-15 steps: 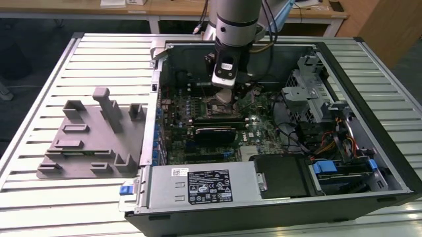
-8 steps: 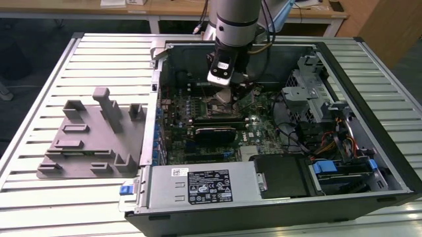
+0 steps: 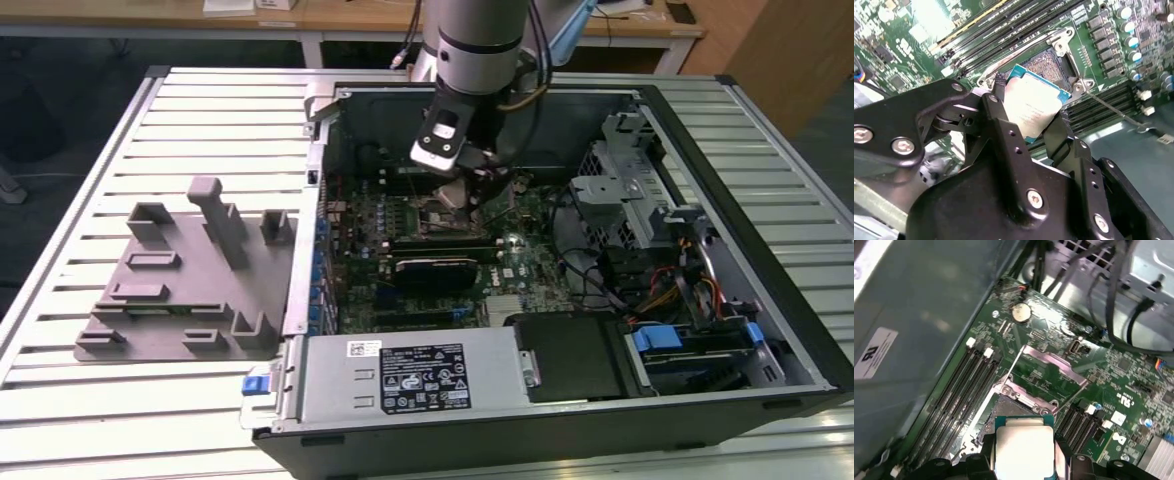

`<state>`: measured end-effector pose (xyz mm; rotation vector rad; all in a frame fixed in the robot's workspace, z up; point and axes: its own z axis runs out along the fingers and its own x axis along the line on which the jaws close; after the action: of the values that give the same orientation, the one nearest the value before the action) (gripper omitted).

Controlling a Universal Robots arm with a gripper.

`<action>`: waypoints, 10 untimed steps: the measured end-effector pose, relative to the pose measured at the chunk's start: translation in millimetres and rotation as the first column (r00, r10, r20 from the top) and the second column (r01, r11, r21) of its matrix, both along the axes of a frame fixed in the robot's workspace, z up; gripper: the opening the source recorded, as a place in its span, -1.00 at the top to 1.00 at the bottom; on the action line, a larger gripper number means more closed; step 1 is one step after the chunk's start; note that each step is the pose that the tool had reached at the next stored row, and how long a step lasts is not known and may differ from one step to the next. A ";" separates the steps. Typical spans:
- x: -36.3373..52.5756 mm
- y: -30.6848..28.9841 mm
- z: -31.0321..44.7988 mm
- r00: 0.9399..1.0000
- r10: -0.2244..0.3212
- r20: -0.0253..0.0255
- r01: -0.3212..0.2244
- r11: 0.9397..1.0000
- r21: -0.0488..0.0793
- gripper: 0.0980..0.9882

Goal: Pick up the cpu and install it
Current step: 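Place the cpu into insertion slot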

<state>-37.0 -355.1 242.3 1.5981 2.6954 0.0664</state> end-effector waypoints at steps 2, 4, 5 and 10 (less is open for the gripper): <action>0.0 0.0 -0.1 1.000 -0.031 0.000 0.031 1.000 0.000 0.00; 0.0 0.0 -0.1 0.998 -0.061 0.000 0.061 0.998 0.000 0.00; 0.0 0.0 -0.1 0.997 -0.077 0.000 0.077 0.997 0.000 0.00; 0.0 0.0 -0.2 0.988 -0.156 0.000 0.156 0.988 0.000 0.00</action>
<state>-37.0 -355.1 242.1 1.8016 2.5598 0.0651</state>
